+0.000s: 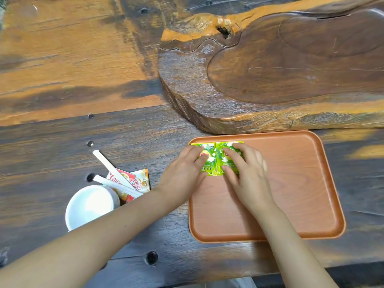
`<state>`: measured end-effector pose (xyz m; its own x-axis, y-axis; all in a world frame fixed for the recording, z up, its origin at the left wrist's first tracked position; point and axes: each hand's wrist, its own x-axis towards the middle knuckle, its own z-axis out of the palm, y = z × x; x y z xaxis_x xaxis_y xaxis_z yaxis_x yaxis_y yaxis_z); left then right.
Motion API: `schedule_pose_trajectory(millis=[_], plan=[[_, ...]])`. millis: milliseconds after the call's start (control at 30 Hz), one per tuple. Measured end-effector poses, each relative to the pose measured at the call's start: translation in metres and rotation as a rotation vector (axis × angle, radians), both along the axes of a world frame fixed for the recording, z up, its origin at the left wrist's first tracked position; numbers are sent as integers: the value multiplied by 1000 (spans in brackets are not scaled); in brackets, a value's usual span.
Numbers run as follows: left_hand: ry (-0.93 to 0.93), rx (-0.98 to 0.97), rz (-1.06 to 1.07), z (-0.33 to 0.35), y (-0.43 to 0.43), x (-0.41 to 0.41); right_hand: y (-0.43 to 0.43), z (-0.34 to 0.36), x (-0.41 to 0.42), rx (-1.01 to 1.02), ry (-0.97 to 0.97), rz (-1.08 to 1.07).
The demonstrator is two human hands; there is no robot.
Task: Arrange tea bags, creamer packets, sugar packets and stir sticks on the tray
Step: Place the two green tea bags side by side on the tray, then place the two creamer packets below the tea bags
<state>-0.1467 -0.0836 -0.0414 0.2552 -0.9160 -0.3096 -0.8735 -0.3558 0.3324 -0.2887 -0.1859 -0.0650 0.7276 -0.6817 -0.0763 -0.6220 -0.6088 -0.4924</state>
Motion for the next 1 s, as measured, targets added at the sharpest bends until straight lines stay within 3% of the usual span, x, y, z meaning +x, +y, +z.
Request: schedule_pose_trajectory(millis=[300,567,667,767,1000], plan=[[22,-53,12,0,2,-3,-3,1,1,15,-1,8],[24,-190,70,28,21,40,11,25,16,28,-180,7],[-94,-42,192,40,71,98,60,38,68,105,-208,265],[-8,168,137,37,73,121,76,31,94,146,-95,395],[36,356,34,27,82,142,103,15,132,110,138,479]])
